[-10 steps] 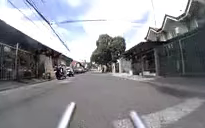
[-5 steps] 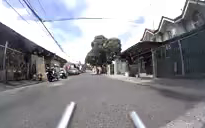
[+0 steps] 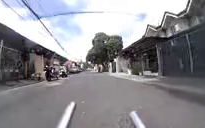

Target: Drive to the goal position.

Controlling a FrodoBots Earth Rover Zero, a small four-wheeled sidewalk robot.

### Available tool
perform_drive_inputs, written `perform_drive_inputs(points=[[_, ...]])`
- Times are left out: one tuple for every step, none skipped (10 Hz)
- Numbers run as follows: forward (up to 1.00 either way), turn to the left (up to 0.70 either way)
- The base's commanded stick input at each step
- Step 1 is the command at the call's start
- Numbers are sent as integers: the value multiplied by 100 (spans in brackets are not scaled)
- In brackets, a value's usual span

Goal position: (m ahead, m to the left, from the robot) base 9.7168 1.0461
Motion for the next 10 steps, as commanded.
perform_drive_inputs(points=[[85, -27], [85, -34], [85, -14], [85, 0], [85, 0], [85, 0], [85, 0], [85, 0], [85, 0], [85, 0]])
